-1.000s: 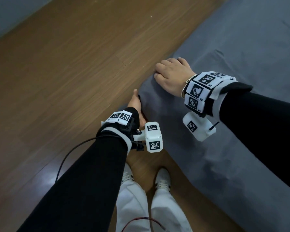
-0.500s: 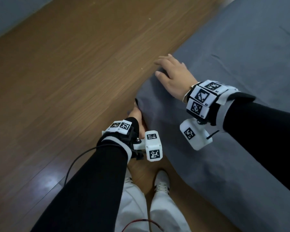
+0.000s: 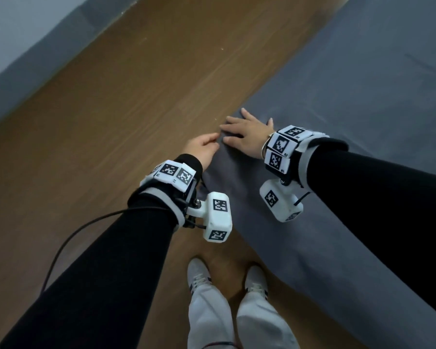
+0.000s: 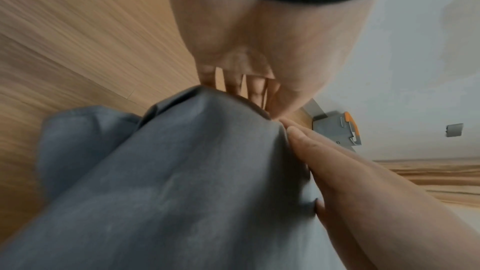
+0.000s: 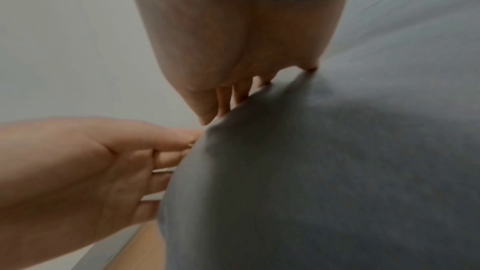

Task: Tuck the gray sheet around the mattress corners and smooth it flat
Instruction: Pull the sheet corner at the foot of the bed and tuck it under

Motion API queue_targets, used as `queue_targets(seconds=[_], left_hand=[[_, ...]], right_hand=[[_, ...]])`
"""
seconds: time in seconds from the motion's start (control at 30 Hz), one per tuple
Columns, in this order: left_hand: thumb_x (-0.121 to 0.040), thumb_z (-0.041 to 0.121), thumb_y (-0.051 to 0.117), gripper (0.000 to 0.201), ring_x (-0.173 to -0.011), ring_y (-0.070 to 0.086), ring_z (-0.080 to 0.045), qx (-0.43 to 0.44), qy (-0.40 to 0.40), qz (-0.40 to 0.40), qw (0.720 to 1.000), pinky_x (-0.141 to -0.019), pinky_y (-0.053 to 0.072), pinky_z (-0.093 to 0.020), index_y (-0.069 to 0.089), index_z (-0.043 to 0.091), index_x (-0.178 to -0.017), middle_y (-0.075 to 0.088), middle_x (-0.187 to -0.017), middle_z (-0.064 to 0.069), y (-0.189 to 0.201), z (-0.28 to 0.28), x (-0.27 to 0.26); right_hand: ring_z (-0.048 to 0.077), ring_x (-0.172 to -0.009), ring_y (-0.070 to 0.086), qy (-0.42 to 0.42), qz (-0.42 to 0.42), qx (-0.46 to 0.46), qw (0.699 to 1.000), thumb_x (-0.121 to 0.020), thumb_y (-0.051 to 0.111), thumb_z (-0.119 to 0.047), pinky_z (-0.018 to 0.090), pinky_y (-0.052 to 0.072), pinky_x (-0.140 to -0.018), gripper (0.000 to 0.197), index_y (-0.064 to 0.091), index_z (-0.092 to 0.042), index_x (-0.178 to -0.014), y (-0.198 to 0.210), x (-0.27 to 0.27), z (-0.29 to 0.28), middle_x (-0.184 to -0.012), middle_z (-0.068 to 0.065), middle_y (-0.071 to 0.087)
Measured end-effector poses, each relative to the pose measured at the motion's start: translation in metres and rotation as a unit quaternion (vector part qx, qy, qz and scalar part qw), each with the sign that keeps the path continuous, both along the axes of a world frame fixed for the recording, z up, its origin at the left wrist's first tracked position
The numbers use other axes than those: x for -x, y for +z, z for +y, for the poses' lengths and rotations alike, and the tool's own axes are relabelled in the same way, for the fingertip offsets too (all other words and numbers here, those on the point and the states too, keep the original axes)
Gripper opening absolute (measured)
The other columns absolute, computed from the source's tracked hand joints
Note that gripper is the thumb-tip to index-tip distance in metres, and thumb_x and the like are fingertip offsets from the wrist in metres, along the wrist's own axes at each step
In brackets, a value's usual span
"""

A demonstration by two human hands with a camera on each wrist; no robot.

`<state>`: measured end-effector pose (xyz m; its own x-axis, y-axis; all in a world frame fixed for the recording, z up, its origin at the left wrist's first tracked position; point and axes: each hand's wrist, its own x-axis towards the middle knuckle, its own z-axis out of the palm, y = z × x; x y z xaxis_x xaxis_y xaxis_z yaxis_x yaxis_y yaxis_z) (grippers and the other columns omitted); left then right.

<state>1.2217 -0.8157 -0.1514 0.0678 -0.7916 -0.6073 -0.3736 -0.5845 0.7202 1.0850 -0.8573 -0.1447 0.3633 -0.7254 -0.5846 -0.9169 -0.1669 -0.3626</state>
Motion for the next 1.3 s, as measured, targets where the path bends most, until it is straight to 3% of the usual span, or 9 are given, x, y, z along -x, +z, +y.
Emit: queue_targets(seconds=[0.07, 0.13, 0.2, 0.27, 0.53, 0.77, 0.93, 1.13, 1.3], left_hand=[[-0.094, 0.008, 0.047, 0.037, -0.129, 0.049, -0.021, -0.031, -0.014, -0.020, 0.999, -0.109, 0.035, -0.024, 0.056, 0.009, -0.130, 0.054, -0.139, -0.008, 0.004, -0.009, 0.001], [-0.094, 0.010, 0.046, 0.035, -0.122, 0.054, -0.024, -0.053, -0.032, -0.022, 0.998, -0.102, 0.043, -0.022, 0.059, 0.009, -0.127, 0.059, -0.133, -0.010, 0.006, -0.021, 0.000], [-0.094, 0.008, 0.043, 0.035, -0.100, 0.060, -0.020, -0.064, -0.025, 0.000, 0.998, -0.068, 0.048, -0.003, 0.060, 0.006, -0.125, 0.063, -0.119, -0.010, 0.009, -0.038, 0.000], [-0.096, 0.008, 0.037, 0.035, -0.074, 0.056, -0.012, -0.065, -0.016, 0.020, 0.998, -0.048, 0.043, -0.008, 0.058, 0.003, -0.124, 0.062, -0.109, -0.010, 0.013, -0.058, -0.001], [-0.098, 0.016, 0.037, 0.028, -0.092, 0.057, -0.016, -0.093, -0.064, 0.068, 0.991, -0.069, 0.042, -0.025, 0.058, 0.013, -0.116, 0.063, -0.099, -0.001, 0.046, -0.180, -0.052], [-0.097, 0.011, 0.036, 0.033, -0.067, 0.054, -0.004, -0.035, -0.154, 0.029, 0.987, -0.044, 0.043, -0.005, 0.057, 0.005, -0.122, 0.066, -0.113, -0.011, 0.101, -0.326, -0.076], [-0.097, 0.014, 0.037, 0.024, -0.069, 0.056, -0.003, -0.034, -0.219, 0.041, 0.974, -0.064, 0.040, -0.021, 0.057, 0.017, -0.109, 0.064, -0.095, 0.000, 0.131, -0.431, -0.019], [-0.096, 0.014, 0.039, 0.030, -0.066, 0.056, -0.003, -0.002, -0.315, 0.043, 0.948, -0.058, 0.040, -0.020, 0.059, 0.009, -0.118, 0.065, -0.099, -0.002, 0.160, -0.569, 0.091], [-0.093, 0.007, 0.036, 0.027, -0.059, 0.054, -0.003, 0.021, -0.323, 0.047, 0.945, -0.044, 0.042, -0.011, 0.060, 0.012, -0.106, 0.065, -0.094, -0.004, 0.172, -0.675, 0.186]], right_hand=[[0.014, -0.149, 0.007, -0.020, -0.022, -0.011, 0.999, -0.098, 0.038, -0.038, 0.063, 0.004, -0.114, 0.043, 0.039, -0.037, -0.141, 0.001, 0.004, -0.009, -0.157, -0.014, 0.023], [0.018, -0.143, 0.030, -0.047, -0.046, 0.026, 0.998, -0.095, 0.043, -0.030, 0.051, 0.022, -0.117, 0.040, 0.049, -0.035, -0.134, 0.004, 0.009, -0.017, -0.150, -0.006, 0.041], [0.022, -0.128, 0.050, -0.108, -0.065, 0.074, 0.989, -0.091, 0.046, -0.021, 0.039, 0.037, -0.109, 0.038, 0.059, -0.030, -0.126, 0.009, 0.012, -0.027, -0.137, -0.002, 0.057], [0.024, -0.118, 0.057, -0.176, -0.064, 0.094, 0.978, -0.089, 0.046, -0.017, 0.033, 0.044, -0.101, 0.037, 0.064, -0.027, -0.118, 0.015, 0.012, -0.042, -0.126, 0.001, 0.065], [0.026, -0.103, 0.063, -0.259, -0.015, 0.063, 0.964, -0.087, 0.047, -0.015, 0.033, 0.050, -0.090, 0.030, 0.071, -0.024, -0.101, 0.043, -0.031, -0.137, -0.110, 0.003, 0.070], [0.025, -0.102, 0.063, -0.306, -0.050, 0.083, 0.947, -0.089, 0.048, -0.015, 0.027, 0.046, -0.083, 0.027, 0.072, -0.018, -0.102, 0.104, -0.056, -0.255, -0.109, 0.007, 0.071], [0.024, -0.103, 0.062, -0.366, -0.052, 0.106, 0.923, -0.087, 0.049, -0.016, 0.027, 0.046, -0.084, 0.027, 0.073, -0.020, -0.098, 0.127, -0.008, -0.332, -0.107, 0.004, 0.071], [0.023, -0.099, 0.062, -0.442, -0.059, 0.120, 0.887, -0.087, 0.048, -0.015, 0.026, 0.044, -0.081, 0.026, 0.072, -0.019, -0.096, 0.147, 0.079, -0.442, -0.104, 0.004, 0.072], [0.024, -0.097, 0.064, -0.529, -0.041, 0.143, 0.835, -0.087, 0.048, -0.015, 0.031, 0.049, -0.085, 0.026, 0.073, -0.019, -0.091, 0.157, 0.166, -0.524, -0.100, 0.003, 0.073]])
